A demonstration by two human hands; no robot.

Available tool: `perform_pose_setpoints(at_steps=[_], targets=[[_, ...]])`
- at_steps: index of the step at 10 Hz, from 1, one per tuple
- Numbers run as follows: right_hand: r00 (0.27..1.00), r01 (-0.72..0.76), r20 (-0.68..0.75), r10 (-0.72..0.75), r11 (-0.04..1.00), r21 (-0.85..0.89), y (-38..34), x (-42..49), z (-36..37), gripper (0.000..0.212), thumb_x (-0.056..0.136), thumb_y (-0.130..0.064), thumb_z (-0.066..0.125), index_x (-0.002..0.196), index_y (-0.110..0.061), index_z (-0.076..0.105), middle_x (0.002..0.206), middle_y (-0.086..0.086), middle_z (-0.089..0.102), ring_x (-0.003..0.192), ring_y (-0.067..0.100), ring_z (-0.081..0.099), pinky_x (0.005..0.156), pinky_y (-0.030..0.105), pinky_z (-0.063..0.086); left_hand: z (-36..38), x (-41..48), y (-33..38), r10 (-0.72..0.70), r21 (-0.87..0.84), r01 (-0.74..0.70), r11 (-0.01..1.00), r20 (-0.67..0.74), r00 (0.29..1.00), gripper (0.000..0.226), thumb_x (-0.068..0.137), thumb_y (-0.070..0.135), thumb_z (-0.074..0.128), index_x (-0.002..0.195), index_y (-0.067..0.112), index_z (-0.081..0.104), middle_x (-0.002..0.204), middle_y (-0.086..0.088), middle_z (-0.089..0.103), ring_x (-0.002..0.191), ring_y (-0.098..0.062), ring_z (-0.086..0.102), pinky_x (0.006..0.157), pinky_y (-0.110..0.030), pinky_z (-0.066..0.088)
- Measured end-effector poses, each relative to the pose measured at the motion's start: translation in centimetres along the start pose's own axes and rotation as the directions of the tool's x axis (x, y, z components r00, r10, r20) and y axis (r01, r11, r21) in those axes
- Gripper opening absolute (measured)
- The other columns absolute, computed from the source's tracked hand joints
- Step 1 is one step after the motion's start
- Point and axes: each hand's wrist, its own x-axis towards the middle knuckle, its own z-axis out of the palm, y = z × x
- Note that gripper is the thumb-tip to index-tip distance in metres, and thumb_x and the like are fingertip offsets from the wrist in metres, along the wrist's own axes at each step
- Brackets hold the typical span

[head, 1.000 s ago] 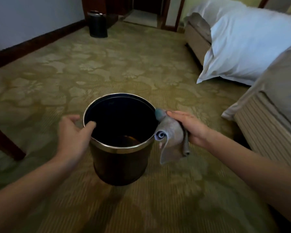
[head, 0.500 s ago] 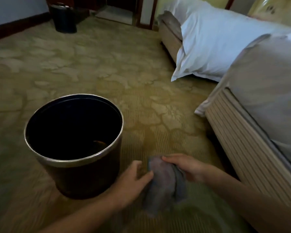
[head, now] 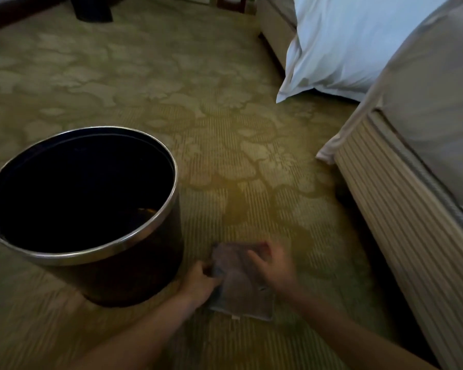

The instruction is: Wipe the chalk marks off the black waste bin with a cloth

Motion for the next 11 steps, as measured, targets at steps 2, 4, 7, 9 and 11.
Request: perform_pose_setpoints(at_steps=[2,4,7,9,11], targets=[[0.991,0.124,0.083,-0.102,0.936,-0.331,1.3,-2.3,0.3,0.038,0.078,-0.046,0.07,0.107,-0.022,0.064,0.102,-0.002,0.063,0.094,0.016,0.059,0.08,0.035,0.051,1.4,1.8,-0.8,-0.137,-0.159,0.131,0.979,-0.027,0.99,0.025,0.08,0.011,0.075,0.082,0.013,0.05,0.081,-0.007,0.06,0.068,-0.019,0.06,0.052,-0.028,0.05],[0.993,0.021,0.122,-0.002,0.989,-0.15,0.5,0.2,-1.3,0.009,0.089,-0.023,0.061,0.08,-0.024,0.062,0.077,0.0,0.068,0.073,0.017,0.064,0.067,0.035,0.052,1.8,1.6,-0.9,-0.013,-0.036,0.007,0.999,-0.145,0.989,0.028,0.083,0.016,0.07,0.069,0.019,0.047,0.068,0.002,0.055,0.061,-0.008,0.052,0.049,-0.023,0.037],[0.994,0.083,-0.074,-0.08,0.995,0.051,0.4,2.0,-0.7,0.024,0.095,-0.033,0.052,0.114,-0.02,0.06,0.102,-0.006,0.062,0.095,0.009,0.06,0.079,0.025,0.049,0.4,-2.2,-1.6,0.263,0.313,-0.175,0.933,-0.263,0.928,0.026,0.093,0.027,0.057,0.117,0.023,0.05,0.113,0.008,0.052,0.115,-0.015,0.053,0.089,-0.026,0.047],[0.884,0.466,0.182,-0.43,0.788,-0.402,2.7,-2.2,0.4,0.029,0.093,-0.037,0.051,0.115,-0.028,0.068,0.129,-0.007,0.057,0.116,0.011,0.051,0.096,0.029,0.043,-0.4,-2.9,-3.5,0.373,0.739,-0.426,0.521,0.252,0.893,0.058,0.099,0.043,0.033,0.153,0.03,0.016,0.162,0.008,-0.002,0.146,-0.015,0.007,0.117,-0.037,0.021],[0.918,0.39,0.021,-0.395,0.894,-0.22,0.6,-1.0,-1.1,0.026,0.092,-0.039,0.049,0.112,-0.031,0.065,0.114,-0.02,0.06,0.103,0.002,0.057,0.086,0.022,0.046,-1.5,-5.0,0.0,0.431,0.53,-0.508,0.679,0.273,0.86,0.052,0.098,0.045,0.039,0.148,0.029,0.033,0.157,0.009,0.025,0.142,-0.009,0.021,0.116,-0.026,0.02]])
